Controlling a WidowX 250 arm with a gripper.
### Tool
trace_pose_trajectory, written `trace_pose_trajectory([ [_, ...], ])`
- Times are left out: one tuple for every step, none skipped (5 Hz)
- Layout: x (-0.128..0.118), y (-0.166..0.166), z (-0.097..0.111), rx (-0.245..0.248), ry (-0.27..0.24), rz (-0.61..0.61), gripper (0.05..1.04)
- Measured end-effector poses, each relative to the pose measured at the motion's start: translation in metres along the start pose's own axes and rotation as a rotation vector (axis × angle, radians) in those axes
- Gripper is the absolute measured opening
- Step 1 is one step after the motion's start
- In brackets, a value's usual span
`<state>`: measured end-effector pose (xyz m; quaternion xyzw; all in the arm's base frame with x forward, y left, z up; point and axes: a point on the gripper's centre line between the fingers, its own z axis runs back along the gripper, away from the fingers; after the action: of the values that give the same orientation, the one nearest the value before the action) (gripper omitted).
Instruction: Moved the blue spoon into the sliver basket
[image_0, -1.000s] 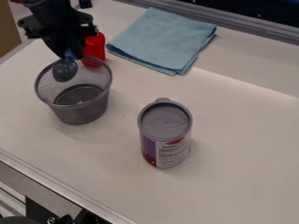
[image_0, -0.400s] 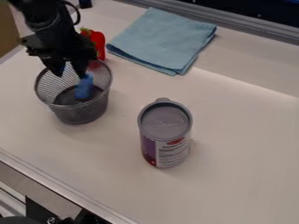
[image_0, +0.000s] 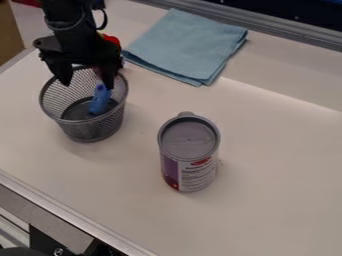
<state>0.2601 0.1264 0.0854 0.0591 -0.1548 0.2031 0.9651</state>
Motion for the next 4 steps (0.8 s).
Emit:
trace_pose_trajectory([
  [0.003, -0.003, 0.009, -0.008, 0.043, 0.018, 0.999],
  [0.010, -0.009, 0.024, 0.027, 0.081, 0.056, 0.999],
  [0.019, -0.025, 0.037, 0.065, 0.136, 0.083, 0.999],
  [0.021, -0.048, 0.040, 0.044, 0.144, 0.068, 0.999],
])
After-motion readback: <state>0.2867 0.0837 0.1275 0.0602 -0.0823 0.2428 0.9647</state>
